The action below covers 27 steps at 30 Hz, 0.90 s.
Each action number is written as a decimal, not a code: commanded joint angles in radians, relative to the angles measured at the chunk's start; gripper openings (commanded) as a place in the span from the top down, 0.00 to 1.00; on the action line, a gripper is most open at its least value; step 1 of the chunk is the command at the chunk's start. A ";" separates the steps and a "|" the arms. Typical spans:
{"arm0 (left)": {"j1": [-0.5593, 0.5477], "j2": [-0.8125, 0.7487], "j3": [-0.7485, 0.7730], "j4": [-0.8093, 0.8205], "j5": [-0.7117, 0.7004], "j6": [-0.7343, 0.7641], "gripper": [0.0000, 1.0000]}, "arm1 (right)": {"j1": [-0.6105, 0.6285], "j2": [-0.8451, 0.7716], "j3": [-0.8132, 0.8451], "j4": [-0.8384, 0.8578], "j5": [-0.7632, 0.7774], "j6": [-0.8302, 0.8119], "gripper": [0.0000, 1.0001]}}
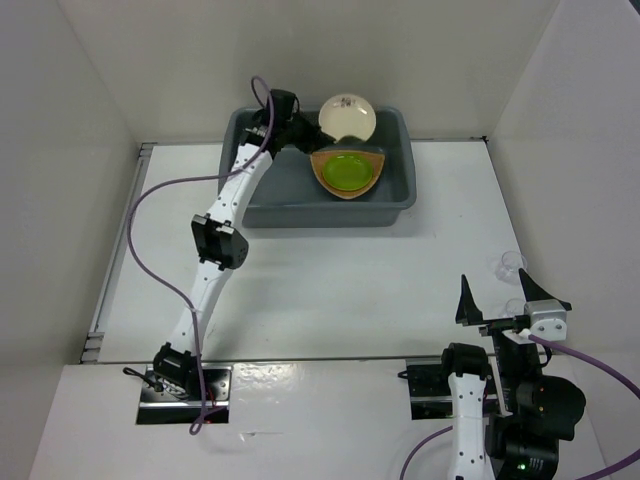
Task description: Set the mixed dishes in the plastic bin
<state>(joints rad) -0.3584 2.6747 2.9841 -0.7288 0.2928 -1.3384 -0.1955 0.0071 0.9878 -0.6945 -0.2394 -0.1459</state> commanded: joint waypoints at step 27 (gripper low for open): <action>-0.011 0.277 0.148 -0.290 0.137 0.061 1.00 | -0.019 -0.050 -0.003 0.035 0.009 0.014 0.02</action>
<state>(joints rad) -0.3672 2.9498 3.0985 -1.0199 0.3920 -1.2900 -0.2054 0.0071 0.9874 -0.6949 -0.2398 -0.1459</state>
